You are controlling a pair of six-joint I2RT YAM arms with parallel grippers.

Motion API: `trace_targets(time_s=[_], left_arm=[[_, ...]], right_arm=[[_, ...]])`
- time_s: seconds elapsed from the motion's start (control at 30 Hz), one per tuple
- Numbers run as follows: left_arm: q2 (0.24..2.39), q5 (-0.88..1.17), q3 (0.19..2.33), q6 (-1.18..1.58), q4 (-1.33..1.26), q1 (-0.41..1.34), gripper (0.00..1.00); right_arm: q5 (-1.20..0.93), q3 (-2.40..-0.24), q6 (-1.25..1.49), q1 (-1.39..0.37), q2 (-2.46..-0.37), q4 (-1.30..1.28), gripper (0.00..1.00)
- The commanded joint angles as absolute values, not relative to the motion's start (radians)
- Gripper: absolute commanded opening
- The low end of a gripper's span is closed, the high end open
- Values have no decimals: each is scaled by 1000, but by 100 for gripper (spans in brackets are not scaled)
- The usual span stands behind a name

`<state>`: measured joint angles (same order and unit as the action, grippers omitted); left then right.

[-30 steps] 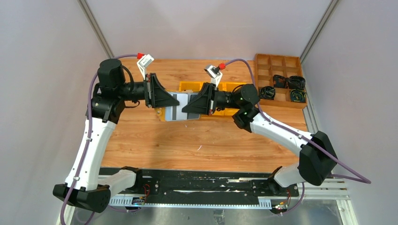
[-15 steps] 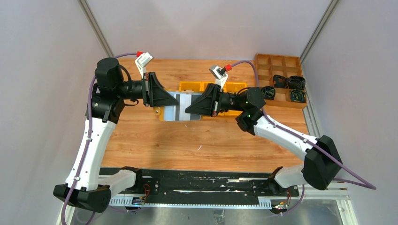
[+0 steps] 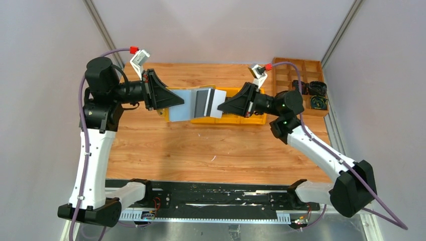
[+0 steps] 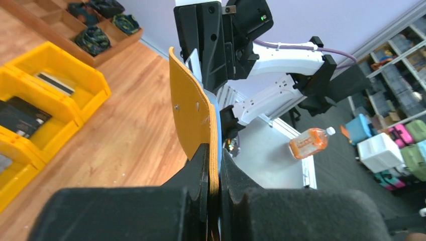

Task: Take the credit cards out of the card holder
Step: Place the credit card in the storage box.

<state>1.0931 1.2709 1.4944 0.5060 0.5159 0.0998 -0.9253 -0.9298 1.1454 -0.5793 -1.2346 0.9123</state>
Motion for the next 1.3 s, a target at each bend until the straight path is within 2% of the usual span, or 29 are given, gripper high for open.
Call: trace_targets(time_s=[0.0,0.13,0.23,0.33,0.43,0.53,0.7,0.83,1.0,1.27], left_arm=[[1112,1234,1584,310,687,91,0],[1119,1231,1624,253,743,91,0],[1114,1275,1614,331,674,91,0],[1081,1333,1532,581,353,91,0],[1038,1344,1447,850,48,91,0],[1039,1344,1477,818,102,91,0],[1035,1314,1521,640,354,91,0],[1024,1333,1494,679,340,91,0],[996,1345,1430,822,158,91,0],[998,1335,1431,709,265,91,0]], right_arm=[[-977,-894,1159,-475,-1185,856,0],[-972,-875,1119,-394,-1176,750,0],[-902,-922,939,-371,-1190,464,0],[-761,-1017,748,-387,-1248,194,0],[-685,-1058,706,-409,-1347,174,0],[-605,-1128,642,-454,-1468,124,0],[-524,-1291,595,-508,-1690,98,0],[-450,-1443,544,-543,-1857,25,0],[-412,-1586,535,-577,-2022,4,0],[-363,-1777,524,-610,-2207,-104,0]])
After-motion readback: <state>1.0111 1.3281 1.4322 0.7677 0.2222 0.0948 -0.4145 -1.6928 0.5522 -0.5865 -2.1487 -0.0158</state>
